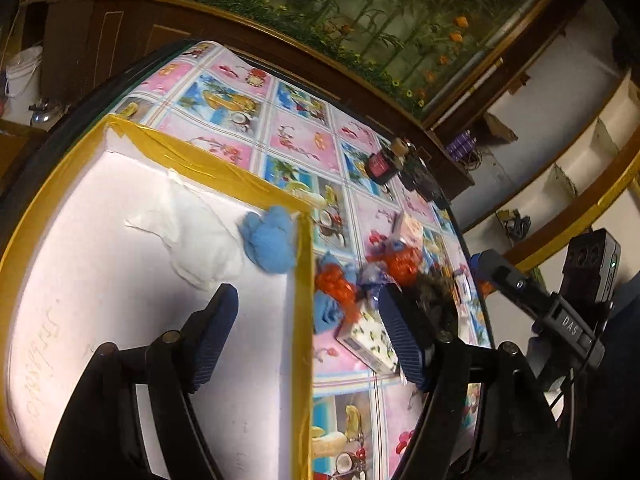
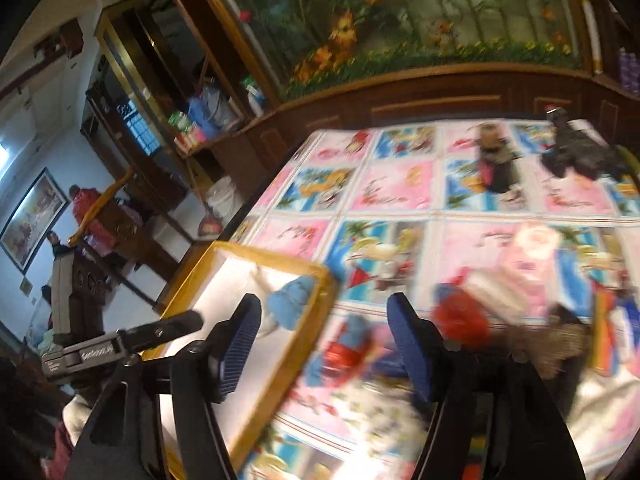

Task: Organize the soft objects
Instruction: 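Grasp the red plastic bag with blue knit using the left tool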

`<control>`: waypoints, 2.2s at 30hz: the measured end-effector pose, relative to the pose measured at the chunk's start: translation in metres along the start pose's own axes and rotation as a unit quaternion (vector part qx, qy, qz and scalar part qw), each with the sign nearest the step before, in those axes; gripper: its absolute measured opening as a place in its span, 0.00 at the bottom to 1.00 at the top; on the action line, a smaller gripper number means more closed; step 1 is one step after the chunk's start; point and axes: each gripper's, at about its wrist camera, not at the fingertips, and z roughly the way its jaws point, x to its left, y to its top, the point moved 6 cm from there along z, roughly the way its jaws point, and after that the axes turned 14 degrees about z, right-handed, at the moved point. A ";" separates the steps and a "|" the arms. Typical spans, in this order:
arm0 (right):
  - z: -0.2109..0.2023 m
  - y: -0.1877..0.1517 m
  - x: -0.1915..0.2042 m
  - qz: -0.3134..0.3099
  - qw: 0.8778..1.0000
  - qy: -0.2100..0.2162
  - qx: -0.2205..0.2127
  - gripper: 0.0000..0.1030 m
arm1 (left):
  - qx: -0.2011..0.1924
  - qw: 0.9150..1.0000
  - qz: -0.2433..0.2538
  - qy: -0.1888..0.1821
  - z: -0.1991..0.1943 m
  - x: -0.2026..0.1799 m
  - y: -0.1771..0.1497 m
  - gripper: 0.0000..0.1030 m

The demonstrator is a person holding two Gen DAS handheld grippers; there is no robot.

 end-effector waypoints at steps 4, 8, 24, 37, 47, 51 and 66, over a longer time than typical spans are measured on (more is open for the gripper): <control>-0.048 -0.014 -0.054 0.012 0.999 -0.027 -0.042 0.72 | 0.025 0.998 0.060 0.009 0.022 -0.050 -0.013 0.70; -0.076 -0.029 -0.113 0.046 0.996 -0.049 -0.062 0.73 | 0.049 0.996 0.074 0.019 0.046 -0.077 -0.020 0.70; -0.083 -0.021 -0.216 0.136 0.987 -0.018 -0.079 0.75 | 0.102 0.988 0.054 0.099 0.115 -0.057 -0.003 0.68; -0.090 -0.024 -0.217 0.141 0.985 -0.025 -0.093 0.76 | 0.083 0.990 0.068 0.096 0.118 -0.061 -0.002 0.41; -0.097 -0.020 -0.251 0.187 0.977 -0.031 -0.096 0.76 | 0.008 0.998 0.058 0.005 0.048 -0.091 -0.022 0.17; -0.091 -0.019 -0.253 0.182 0.978 -0.055 -0.088 0.76 | 0.002 0.999 0.046 0.014 0.036 -0.085 -0.025 0.17; -0.090 -0.018 -0.257 0.184 0.978 -0.061 -0.079 0.76 | 0.082 0.982 0.081 0.148 0.108 -0.046 -0.016 0.26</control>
